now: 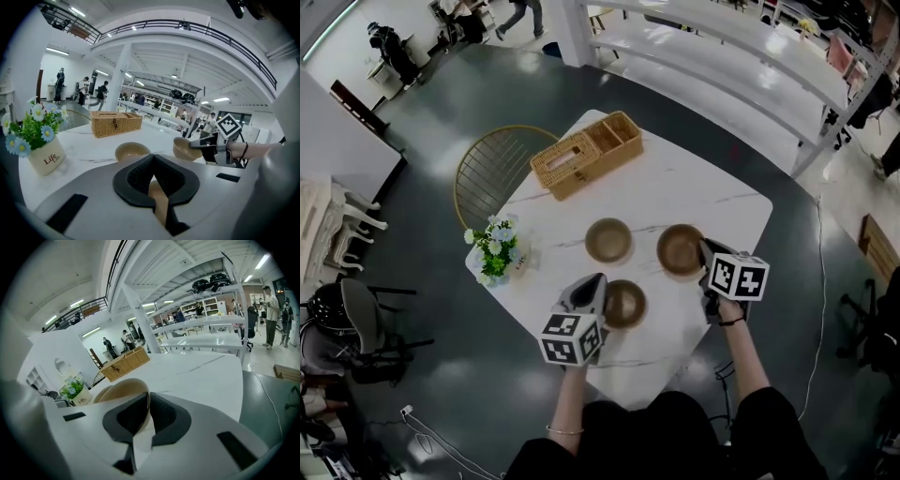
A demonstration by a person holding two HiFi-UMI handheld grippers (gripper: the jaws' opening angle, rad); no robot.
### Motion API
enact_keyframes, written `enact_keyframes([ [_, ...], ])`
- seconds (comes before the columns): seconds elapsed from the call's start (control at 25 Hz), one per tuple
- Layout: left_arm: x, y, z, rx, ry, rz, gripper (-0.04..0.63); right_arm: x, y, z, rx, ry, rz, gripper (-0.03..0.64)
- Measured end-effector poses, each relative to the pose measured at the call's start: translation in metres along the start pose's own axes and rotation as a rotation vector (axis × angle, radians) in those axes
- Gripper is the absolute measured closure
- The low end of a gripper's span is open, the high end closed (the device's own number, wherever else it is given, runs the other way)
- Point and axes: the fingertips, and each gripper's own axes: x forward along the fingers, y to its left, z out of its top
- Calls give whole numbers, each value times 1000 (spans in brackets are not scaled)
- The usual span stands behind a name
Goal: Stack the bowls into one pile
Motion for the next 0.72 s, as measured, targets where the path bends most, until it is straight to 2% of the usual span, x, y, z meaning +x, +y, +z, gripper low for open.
enact_keyframes([
  [0.32,-31,16,-4,-9,-52,82,580,-9,45,-7,-33,10,103,591],
  [0.72,-57,28,-18,-25,-80,136,580,-13,100,-24,-103,50,236,591],
])
